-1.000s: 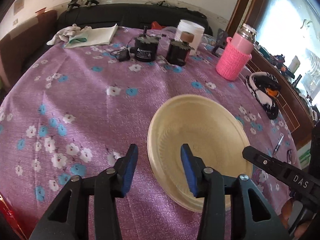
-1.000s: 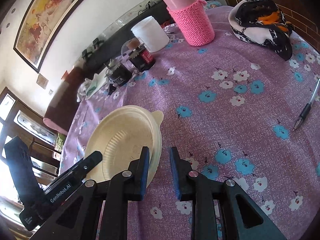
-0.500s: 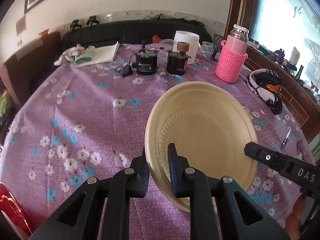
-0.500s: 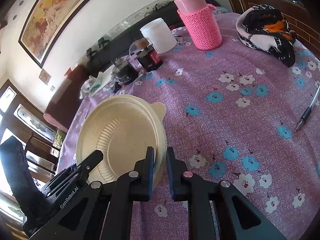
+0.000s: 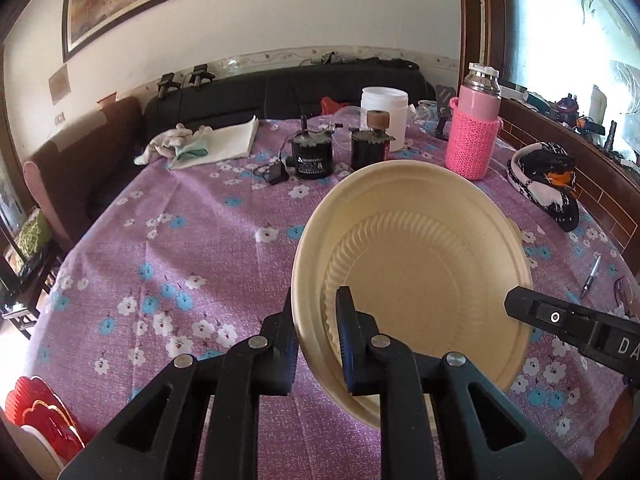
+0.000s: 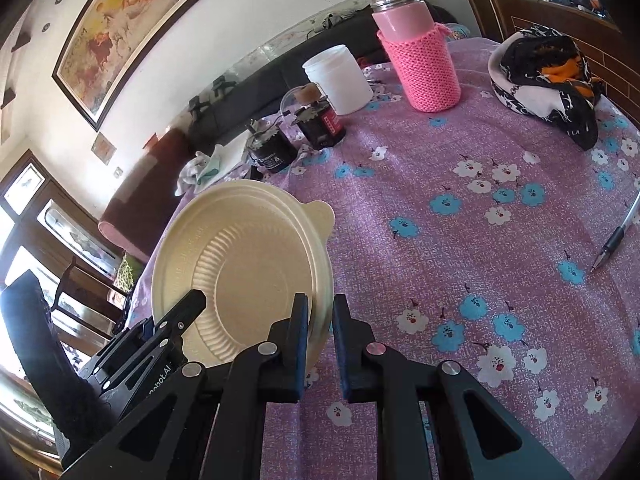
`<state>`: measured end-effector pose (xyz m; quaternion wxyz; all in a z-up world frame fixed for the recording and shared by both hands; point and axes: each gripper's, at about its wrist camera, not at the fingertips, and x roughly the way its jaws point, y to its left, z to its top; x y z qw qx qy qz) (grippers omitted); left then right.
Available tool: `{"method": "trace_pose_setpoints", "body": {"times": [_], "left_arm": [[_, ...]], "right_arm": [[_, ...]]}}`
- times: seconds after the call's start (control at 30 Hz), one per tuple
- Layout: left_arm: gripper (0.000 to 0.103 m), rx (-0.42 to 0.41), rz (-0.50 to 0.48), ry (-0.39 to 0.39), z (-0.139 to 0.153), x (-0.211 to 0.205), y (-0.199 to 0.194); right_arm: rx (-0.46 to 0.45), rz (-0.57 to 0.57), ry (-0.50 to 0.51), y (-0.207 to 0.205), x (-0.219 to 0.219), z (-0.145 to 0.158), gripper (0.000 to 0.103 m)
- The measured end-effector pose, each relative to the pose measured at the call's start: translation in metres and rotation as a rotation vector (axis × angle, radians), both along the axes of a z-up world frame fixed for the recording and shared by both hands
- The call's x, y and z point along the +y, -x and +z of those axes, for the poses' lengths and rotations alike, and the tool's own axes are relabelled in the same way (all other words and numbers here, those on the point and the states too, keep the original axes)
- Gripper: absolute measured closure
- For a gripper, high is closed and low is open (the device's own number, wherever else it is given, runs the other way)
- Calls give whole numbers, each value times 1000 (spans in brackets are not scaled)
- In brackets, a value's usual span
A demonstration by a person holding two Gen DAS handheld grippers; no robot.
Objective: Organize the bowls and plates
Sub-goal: 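Carry the beige bowl toward the red plate stack with the left tool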
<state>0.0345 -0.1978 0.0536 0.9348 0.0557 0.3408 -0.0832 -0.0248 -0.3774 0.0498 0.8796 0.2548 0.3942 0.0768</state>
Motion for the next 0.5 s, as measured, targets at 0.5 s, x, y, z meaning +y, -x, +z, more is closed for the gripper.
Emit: {"method": "trace_pose_setpoints", "body": {"times": [0.5], "left_arm": [[87, -39, 17, 1, 7, 2, 6]], "right_arm": [[-32, 15, -8, 3, 3, 5, 89]]}}
